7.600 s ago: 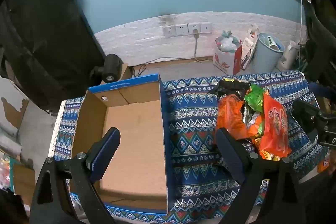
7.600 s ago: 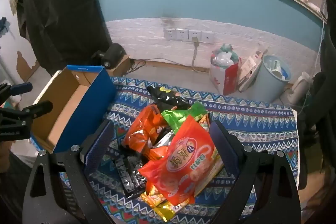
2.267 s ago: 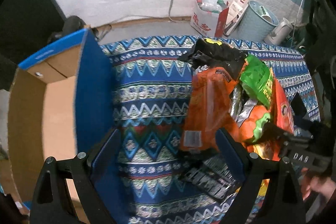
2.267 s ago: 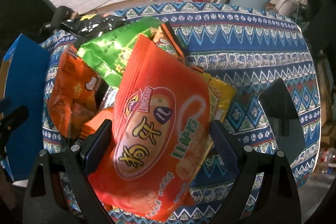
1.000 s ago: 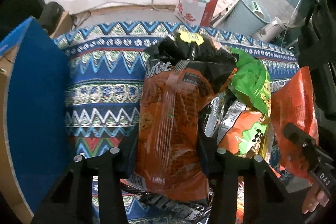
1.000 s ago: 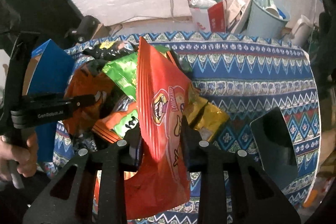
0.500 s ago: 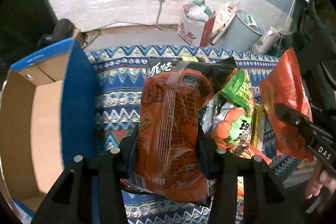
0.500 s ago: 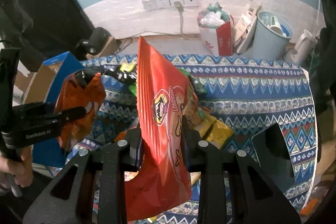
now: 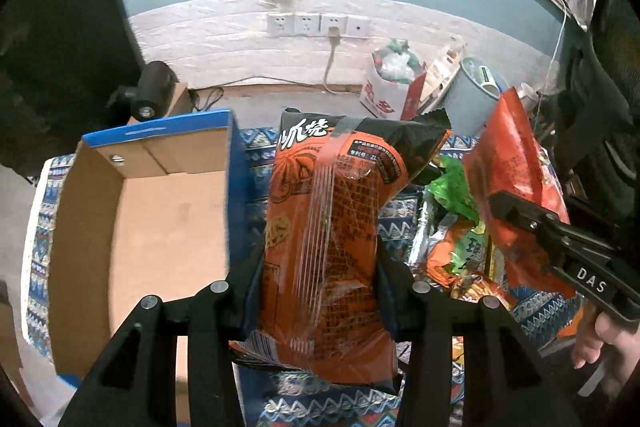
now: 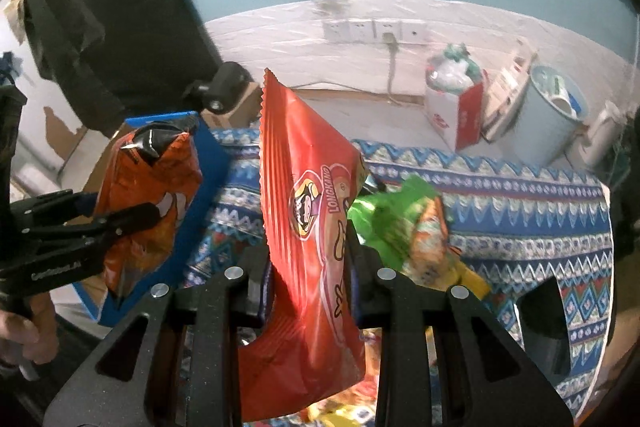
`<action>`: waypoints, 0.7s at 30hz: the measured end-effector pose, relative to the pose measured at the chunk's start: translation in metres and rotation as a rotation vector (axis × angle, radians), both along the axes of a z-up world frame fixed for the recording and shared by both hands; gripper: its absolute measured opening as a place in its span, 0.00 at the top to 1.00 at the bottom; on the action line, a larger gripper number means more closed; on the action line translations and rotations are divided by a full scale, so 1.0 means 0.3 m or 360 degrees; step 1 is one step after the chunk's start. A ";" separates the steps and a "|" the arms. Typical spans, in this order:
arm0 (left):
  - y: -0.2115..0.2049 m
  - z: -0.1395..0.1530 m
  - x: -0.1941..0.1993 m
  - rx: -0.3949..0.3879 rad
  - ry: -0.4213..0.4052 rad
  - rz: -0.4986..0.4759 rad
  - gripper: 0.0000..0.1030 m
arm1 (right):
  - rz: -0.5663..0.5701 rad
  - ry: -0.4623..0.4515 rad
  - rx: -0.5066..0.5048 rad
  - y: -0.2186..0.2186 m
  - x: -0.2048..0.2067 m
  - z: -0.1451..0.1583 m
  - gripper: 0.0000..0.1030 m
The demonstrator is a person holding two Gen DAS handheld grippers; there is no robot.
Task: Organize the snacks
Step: 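Lift the orange bag into the box with the left tool while the right tool carries the red bag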
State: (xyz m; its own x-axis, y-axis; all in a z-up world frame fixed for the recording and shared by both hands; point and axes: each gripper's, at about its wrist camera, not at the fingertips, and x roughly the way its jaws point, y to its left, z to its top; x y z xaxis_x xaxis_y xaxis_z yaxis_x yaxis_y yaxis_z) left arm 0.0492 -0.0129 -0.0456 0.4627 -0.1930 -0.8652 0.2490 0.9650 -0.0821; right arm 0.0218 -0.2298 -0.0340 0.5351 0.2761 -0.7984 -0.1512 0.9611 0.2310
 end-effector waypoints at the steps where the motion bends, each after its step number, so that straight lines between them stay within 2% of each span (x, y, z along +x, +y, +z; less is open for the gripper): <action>1: 0.011 0.005 -0.001 0.0001 -0.0006 0.0007 0.54 | 0.0013 -0.0006 0.0002 0.018 0.004 0.006 0.74; 10: 0.177 0.025 -0.015 -0.0006 -0.0049 0.0126 0.54 | 0.0133 -0.0057 0.0016 0.202 0.045 0.056 0.74; 21: 0.399 0.009 -0.008 -0.0041 -0.0033 0.0318 0.54 | 0.0272 -0.0087 0.0054 0.439 0.088 0.087 0.74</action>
